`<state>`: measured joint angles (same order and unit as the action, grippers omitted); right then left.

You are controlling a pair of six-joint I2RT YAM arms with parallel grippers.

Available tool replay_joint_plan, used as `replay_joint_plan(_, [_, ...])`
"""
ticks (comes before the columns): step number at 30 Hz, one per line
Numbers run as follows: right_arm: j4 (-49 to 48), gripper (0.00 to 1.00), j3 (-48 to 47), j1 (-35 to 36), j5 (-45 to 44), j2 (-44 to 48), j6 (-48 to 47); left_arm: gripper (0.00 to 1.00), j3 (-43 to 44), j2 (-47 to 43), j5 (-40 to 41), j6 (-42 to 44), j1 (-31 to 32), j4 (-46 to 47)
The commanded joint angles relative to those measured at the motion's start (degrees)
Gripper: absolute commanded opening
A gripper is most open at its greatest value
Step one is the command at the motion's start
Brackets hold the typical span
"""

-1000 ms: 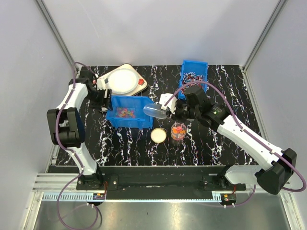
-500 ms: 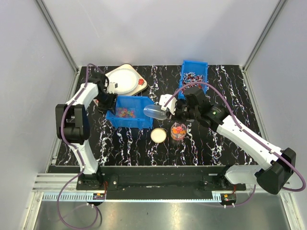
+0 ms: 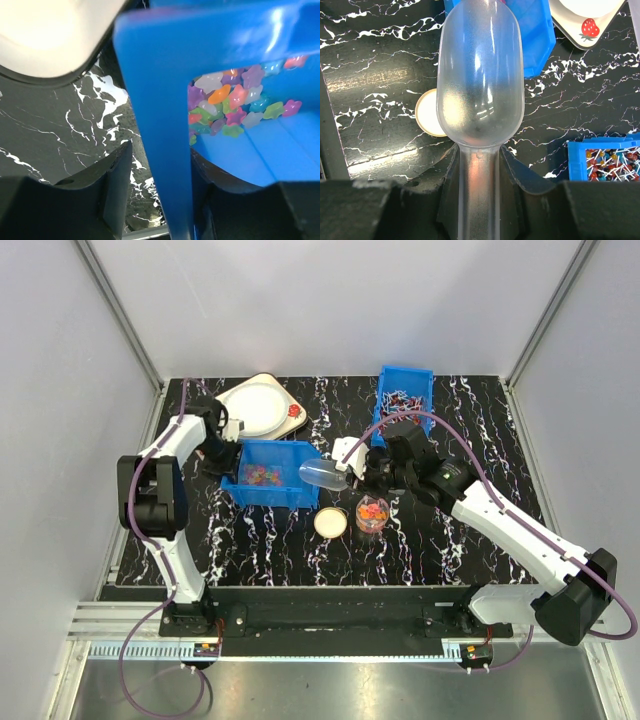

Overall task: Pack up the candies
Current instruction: Pick up the storage box at the center of the board.

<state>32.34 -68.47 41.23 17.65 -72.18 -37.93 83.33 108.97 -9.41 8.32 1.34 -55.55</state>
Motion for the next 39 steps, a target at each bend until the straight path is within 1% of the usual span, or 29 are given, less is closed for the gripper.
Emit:
replay_joint_plan(1, [-2.81,0.0,-0.26,-0.28,1.42,0.38,-0.12,0.45,-1.41,-0.51,1.32,-0.23,-0.2,0.88])
replay_joint_plan(2, [-2.81,0.0,-0.26,-0.28,1.42,0.29,-0.12,0.45,-1.5,-0.08,1.32,-0.14,-0.2,0.97])
replay_joint_plan(3, [-2.72,0.0,-0.26,-0.28,1.34,0.29,-0.12,0.4,-1.59,0.1,1.32,-0.23,-0.2,1.23])
replay_joint_plan(5, [-2.72,0.0,-0.35,-0.28,1.42,0.38,-0.12,0.37,-1.94,0.72,1.15,-0.23,-0.2,1.49])
replay_joint_plan(6, [-2.72,0.0,-0.35,-0.28,1.34,0.46,-0.12,0.32,-2.03,0.98,0.89,-0.23,-0.2,1.58])
replay_joint_plan(8, [-2.81,0.0,-0.26,-0.36,1.33,0.46,-0.21,0.27,-2.29,1.51,0.71,-0.32,-0.2,1.93])
replay_joint_plan(9, [-2.72,0.0,-0.35,-0.36,1.33,0.55,-0.21,0.2,-2.38,1.68,0.71,-0.41,-0.11,1.94])
replay_joint_plan(11, [-2.81,0.0,-0.35,-0.36,1.25,0.55,-0.12,0.14,-2.29,2.04,0.36,-0.32,-0.11,2.02])
replay_joint_plan(12, [-2.63,0.0,-0.35,-0.36,1.25,0.46,-0.12,0.06,-2.12,2.13,0.36,-0.32,-0.11,2.02])
replay_joint_plan(14, [-2.46,0.0,-0.44,-0.28,0.98,0.55,-0.39,0.0,-2.03,2.39,0.01,-0.32,-0.11,2.02])
replay_joint_plan(17, [-1.84,0.0,-1.31,-0.36,0.63,0.46,-1.0,0.0,-1.77,2.57,-0.96,-0.14,-0.03,1.76])
replay_joint_plan(20, [0.0,0.0,-3.51,-0.36,0.72,-0.5,-1.62,0.0,-1.59,2.57,-4.38,0.47,-0.03,0.97])
replay_joint_plan(21, [1.31,0.0,-4.99,-0.36,0.98,-0.68,-1.62,0.0,-1.42,2.57,-7.09,1.17,-0.03,0.8])
replay_joint_plan(30, [9.4,0.0,-14.92,-0.19,1.77,-5.68,-2.85,0.0,1.13,2.3,-19.92,2.49,-0.2,-0.17])
replay_joint_plan(33, [11.34,0.0,-17.74,0.77,0.29,-7.44,-3.11,0.0,2.01,1.78,-23.62,2.49,-0.2,-0.61])
replay_joint_plan(37, [13.71,0.0,-21.09,4.28,-4.1,-9.64,-4.43,0.0,1.84,0.2,-23.82,1.27,-0.2,-0.7])
replay_joint_plan(38, [14.33,0.0,-21.88,4.99,-5.16,-10.77,-4.6,0.0,1.4,-0.24,-22.94,0.92,-0.2,-0.53])
replay_joint_plan(39, [15.55,0.0,-23.54,5.43,-6.65,-11.31,-5.04,0.0,0.96,-1.29,-20.41,0.13,-0.2,-0.18])
